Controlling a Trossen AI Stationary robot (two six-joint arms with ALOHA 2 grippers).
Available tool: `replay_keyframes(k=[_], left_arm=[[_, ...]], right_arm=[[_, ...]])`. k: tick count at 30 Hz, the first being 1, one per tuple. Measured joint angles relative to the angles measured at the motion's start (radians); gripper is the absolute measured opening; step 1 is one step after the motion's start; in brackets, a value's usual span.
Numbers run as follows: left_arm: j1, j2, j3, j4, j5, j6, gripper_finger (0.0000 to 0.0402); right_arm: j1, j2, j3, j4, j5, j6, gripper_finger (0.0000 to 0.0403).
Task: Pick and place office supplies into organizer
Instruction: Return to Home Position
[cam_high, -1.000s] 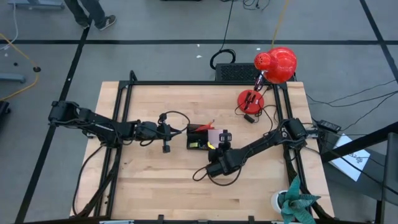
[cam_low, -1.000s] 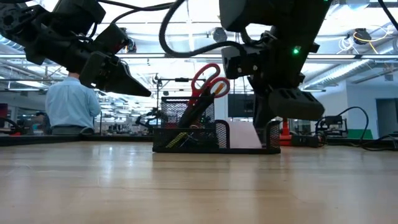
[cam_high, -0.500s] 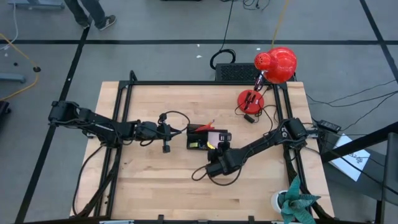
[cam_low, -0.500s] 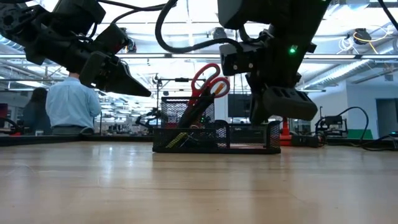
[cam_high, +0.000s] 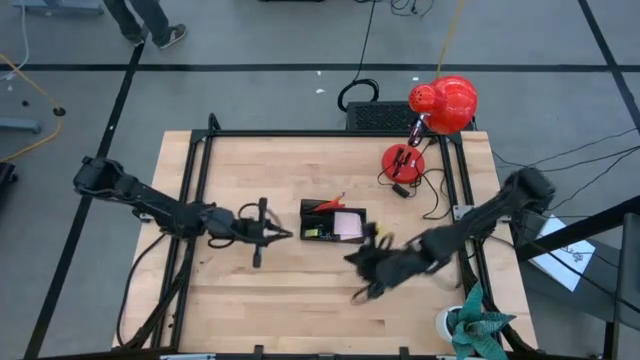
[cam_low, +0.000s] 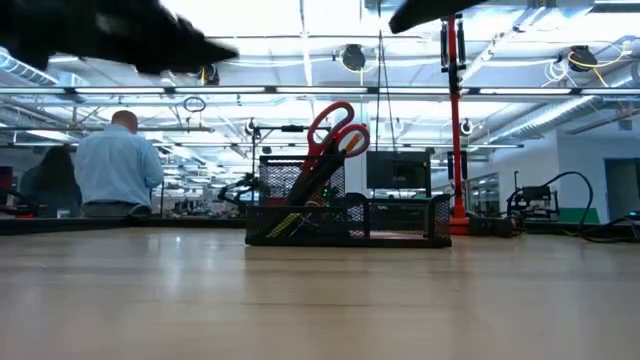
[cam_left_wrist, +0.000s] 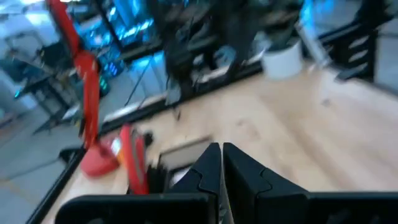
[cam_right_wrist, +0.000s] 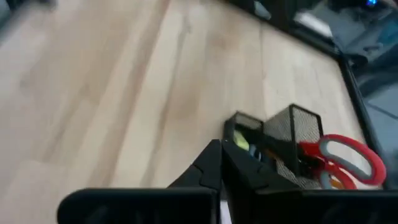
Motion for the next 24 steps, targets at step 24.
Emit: replay_keyframes(k=[24], left_arm=[[-0.106,-0.241,-0.024,-0.024,-0.142,-0.02,0.0005]], right_arm=[[-0.133,-0.69,-0.976,0.832,-0.101,0.181,0.0]])
